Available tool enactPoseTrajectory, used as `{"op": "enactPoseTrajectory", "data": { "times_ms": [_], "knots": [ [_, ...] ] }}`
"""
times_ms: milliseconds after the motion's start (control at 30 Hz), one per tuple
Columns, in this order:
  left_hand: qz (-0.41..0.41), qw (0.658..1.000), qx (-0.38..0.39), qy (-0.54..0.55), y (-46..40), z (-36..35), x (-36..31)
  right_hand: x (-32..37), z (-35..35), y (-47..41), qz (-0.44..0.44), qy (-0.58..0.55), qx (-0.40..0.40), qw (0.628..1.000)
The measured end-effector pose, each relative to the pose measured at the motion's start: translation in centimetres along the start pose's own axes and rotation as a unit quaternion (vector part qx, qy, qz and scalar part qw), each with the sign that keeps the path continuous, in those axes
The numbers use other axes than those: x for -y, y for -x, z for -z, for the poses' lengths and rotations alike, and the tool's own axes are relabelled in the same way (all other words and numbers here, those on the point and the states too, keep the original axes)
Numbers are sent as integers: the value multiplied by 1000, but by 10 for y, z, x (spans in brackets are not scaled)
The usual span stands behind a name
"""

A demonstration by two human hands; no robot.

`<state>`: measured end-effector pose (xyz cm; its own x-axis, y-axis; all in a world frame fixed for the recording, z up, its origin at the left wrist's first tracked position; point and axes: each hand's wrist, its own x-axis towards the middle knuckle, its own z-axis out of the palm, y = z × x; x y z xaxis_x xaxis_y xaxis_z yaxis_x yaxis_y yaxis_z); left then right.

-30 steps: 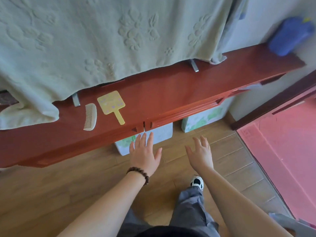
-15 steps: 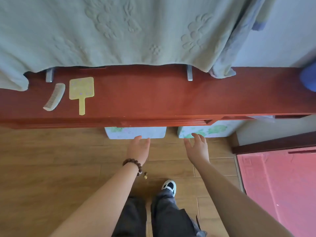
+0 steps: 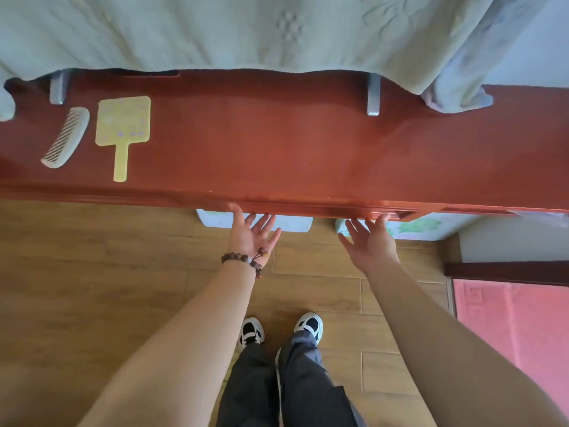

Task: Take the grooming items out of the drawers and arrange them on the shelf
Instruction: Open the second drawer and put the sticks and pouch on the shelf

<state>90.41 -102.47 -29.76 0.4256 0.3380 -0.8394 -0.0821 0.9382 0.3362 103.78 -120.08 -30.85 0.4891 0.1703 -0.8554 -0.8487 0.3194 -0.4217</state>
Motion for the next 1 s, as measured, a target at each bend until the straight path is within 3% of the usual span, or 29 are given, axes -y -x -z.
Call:
{"op": "enactPoseTrajectory", "data": {
  "times_ms": [433,1000],
  "knots": [
    [-21,997,-3,75,-8,-5,13,-7,5,-23,-11,-60,32,998],
    [21,993,-2,119,70,80,62,-74,85,50,-18,-67,2,998]
  ]
}}
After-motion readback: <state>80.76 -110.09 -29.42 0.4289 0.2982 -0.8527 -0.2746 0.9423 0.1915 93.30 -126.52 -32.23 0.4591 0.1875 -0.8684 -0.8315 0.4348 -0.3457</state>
